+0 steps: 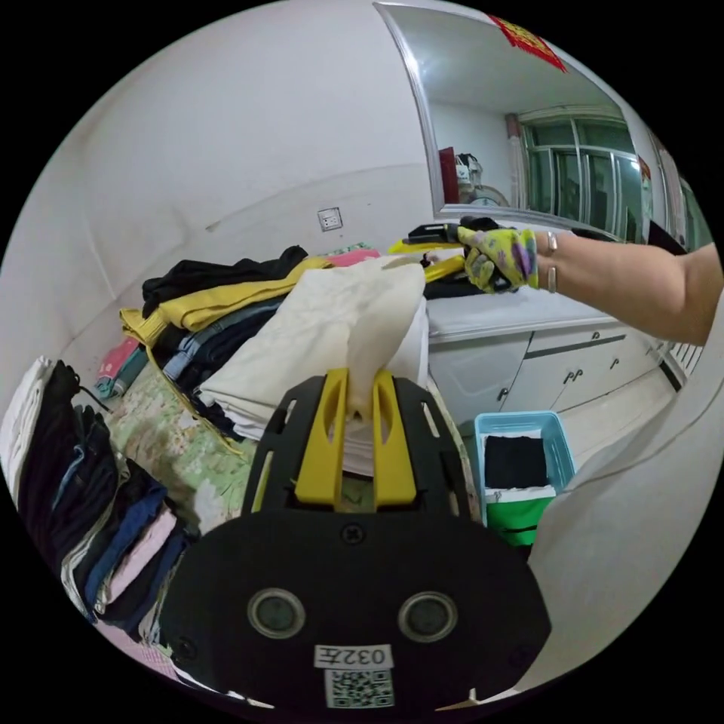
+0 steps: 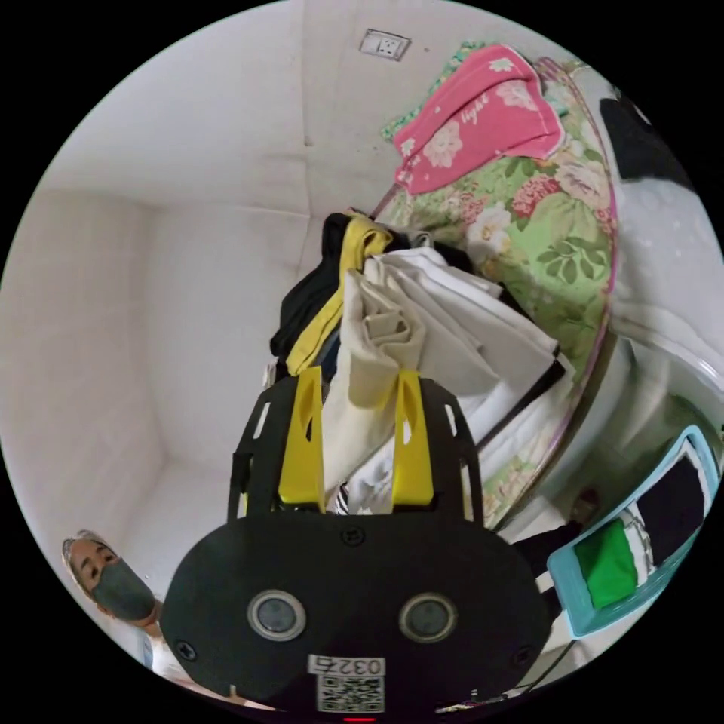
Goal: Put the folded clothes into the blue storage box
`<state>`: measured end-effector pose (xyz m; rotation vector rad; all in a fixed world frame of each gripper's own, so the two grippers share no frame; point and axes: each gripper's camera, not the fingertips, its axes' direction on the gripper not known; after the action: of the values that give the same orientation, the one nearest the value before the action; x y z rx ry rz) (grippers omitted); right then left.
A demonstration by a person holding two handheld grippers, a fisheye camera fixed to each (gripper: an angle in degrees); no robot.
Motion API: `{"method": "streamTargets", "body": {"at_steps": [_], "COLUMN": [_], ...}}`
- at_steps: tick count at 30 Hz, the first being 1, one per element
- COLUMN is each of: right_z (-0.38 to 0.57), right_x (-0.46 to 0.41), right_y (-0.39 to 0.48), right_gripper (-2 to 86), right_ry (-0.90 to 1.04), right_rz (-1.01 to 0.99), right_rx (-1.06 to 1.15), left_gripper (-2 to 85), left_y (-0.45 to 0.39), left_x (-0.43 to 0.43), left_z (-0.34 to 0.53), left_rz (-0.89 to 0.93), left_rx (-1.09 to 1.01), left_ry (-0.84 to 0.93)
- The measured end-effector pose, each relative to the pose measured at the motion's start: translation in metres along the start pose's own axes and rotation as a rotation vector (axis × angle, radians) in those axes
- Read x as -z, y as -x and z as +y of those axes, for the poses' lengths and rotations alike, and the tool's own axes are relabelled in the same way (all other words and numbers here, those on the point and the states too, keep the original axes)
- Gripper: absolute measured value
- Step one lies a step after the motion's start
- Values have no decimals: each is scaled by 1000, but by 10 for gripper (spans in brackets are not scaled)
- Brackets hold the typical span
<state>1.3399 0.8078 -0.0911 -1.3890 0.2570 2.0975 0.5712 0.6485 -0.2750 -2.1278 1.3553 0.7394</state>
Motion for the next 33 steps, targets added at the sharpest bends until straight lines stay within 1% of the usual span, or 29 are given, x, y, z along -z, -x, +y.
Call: {"method": "streamTargets", "body": {"at_steps": [2,4,7,9,10,12,13,14,15,16,17,19,21,22,25,26,27,29,30,32,33], "right_z": [0,-4,-15,-25,-31,-39,-44,-48,-49,-52,-53,-51,-44,-35,-3,13,22,56,65,99,107], "right_x": [14,18,24,28,34,45,54,67,75,91,109,141,181,209,282,310,323,371,381,416,423], "right_y": [-9,-13,-10,-1,8,24,36,46,51,59,67,79,88,89,73,60,52,17,8,-31,-40], "right_gripper": [130,126,109,77,60,49,46,44,43,42,42,42,42,42,42,42,42,42,42,42,42], "right_ry": [-54,-48,-38,-17,-12,4,9,-3,-12,-31,-55,-96,-142,-174,-256,-296,-317,-401,-425,-522,-544], "right_rz": [-7,-18,-46,-10,42,116,144,126,95,3,-96,-195,-252,-279,-305,-301,-296,-271,-263,-231,-223], "right_rx": [-29,-45,-46,-33,-2,48,89,121,130,139,146,185,236,259,265,246,230,145,116,-10,-39], "left_gripper": [55,55,54,54,54,53,52,52,52,51,51,51,51,51,51,51,51,51,51,51,51], "left_y": [12,22,26,29,35,57,79,101,111,126,137,147,153,154,142,133,127,101,94,64,57], "left_x": [2,3,3,4,5,9,13,20,24,35,48,65,75,76,58,46,40,11,2,-37,-46], "left_z": [-1,-4,-13,-19,-24,-35,-44,-55,-61,-77,-94,-121,-145,-159,-189,-199,-203,-219,-223,-237,-240], "left_rz": [24,49,17,-9,-7,54,126,187,202,204,199,222,297,371,562,639,678,811,834,922,947], "left_rx": [49,80,37,13,21,92,158,215,235,249,235,202,174,163,118,96,83,26,13,-12,-20], "left_ry": [-11,-17,-10,-2,-2,-6,-23,-53,-70,-107,-147,-209,-265,-290,-286,-266,-255,-193,-166,-32,-2]}}
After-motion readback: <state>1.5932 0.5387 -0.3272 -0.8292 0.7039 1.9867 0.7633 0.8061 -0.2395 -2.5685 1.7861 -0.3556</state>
